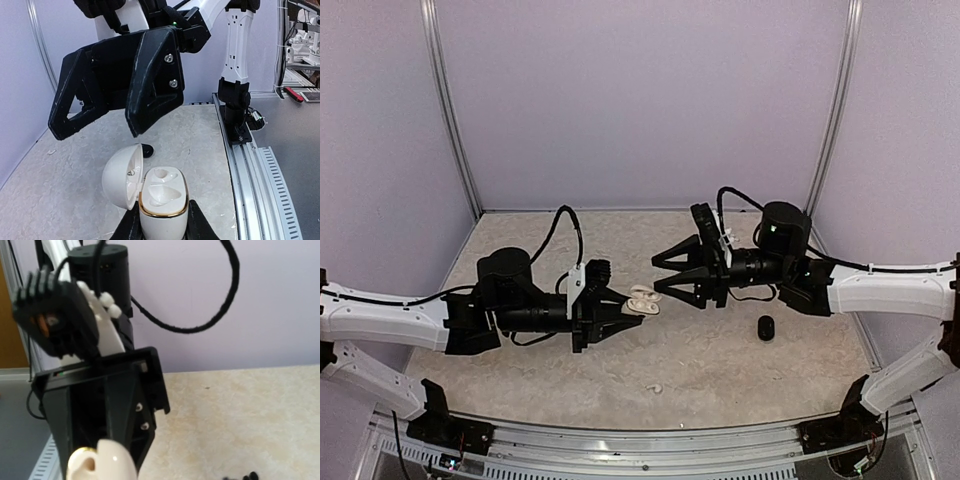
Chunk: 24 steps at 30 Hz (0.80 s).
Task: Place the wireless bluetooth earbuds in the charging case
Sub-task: Open the charging case, then move the left earbud to the center of the board.
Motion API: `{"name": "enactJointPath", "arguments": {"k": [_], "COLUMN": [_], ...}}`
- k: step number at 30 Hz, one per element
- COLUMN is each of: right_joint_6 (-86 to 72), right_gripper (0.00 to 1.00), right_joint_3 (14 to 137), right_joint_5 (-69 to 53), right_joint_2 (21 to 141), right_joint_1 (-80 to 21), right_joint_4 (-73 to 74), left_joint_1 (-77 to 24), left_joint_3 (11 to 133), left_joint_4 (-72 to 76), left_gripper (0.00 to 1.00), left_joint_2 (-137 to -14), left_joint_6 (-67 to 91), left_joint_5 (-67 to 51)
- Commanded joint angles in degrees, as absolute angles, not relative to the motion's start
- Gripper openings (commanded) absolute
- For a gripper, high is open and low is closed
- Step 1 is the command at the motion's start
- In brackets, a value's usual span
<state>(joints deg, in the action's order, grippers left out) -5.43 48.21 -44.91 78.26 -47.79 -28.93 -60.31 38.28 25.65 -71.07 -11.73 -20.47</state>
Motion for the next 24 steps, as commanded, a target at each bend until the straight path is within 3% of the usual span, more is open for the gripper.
{"name": "enactJointPath", "arguments": {"k": [1,8,14,24], "right_joint_6": [-3.59,-4.18,-1.73,-0.88], "right_gripper": [0.58,0.65,0.58,0.55], "right_joint_3": [49.03,52.88,68.59,88.04], "right_joint_5": [-43.16,-39.96,-29.52,-21.53], "right_joint_2": [74.48,76.63,92.03,114.6], "right_joint_1": [-46.08,-36.67,-25.89,-13.76], "right_joint_4": [-28.32,-23.41,-4.99,8.45], "left_joint_1": [-58.45,-56.33,-55.35,-54.75], "left_joint_3": [37.13,34.39,34.02,32.9], "left_joint_4": [28.29,32.79,34.8,35.88], "left_gripper": [0.13,0.12,0.12,0.12], "left_joint_2": [-69.83,-68.13,-68.18,-67.06], "left_joint_6": [-7.93,-4.9,-3.73,-3.61], "left_joint_5": [-20.3,-19.94,-20.23,-19.73]}}
